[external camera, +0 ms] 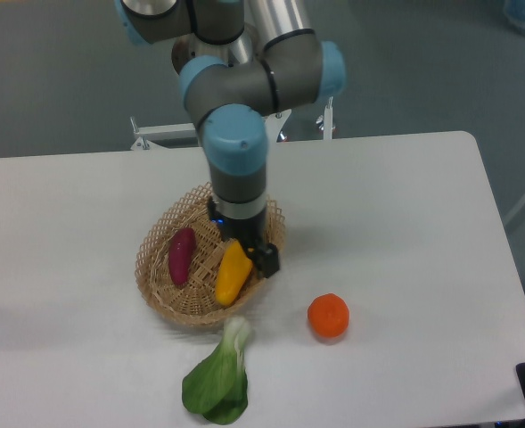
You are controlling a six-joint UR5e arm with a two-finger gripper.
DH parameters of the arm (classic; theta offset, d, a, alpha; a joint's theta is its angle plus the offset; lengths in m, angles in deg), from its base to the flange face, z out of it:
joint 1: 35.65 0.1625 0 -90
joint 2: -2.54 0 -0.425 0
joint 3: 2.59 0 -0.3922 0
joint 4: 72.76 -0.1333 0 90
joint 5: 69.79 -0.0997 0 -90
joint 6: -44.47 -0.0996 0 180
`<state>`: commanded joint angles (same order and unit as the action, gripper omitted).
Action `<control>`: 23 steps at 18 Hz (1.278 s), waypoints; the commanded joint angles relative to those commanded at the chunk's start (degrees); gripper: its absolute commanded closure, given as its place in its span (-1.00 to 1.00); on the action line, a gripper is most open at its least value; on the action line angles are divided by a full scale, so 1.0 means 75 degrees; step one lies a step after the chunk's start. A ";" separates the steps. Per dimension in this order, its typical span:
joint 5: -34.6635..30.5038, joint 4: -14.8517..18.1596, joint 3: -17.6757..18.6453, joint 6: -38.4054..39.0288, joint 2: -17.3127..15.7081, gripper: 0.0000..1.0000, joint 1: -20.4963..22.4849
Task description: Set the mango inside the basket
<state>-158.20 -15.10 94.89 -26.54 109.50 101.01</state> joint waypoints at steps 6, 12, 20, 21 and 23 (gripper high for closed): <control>-0.0012 0.0199 -0.0668 -0.0830 0.0434 -1.00 0.0890; -0.0023 0.0549 -0.1616 -0.1769 0.1136 -1.00 0.1512; -0.0281 0.0856 -0.2064 -0.2461 0.1430 -1.00 0.1934; -0.0281 0.0856 -0.2075 -0.2461 0.1442 -1.00 0.1935; -0.0293 0.0855 -0.2075 -0.2473 0.1465 -1.00 0.1935</control>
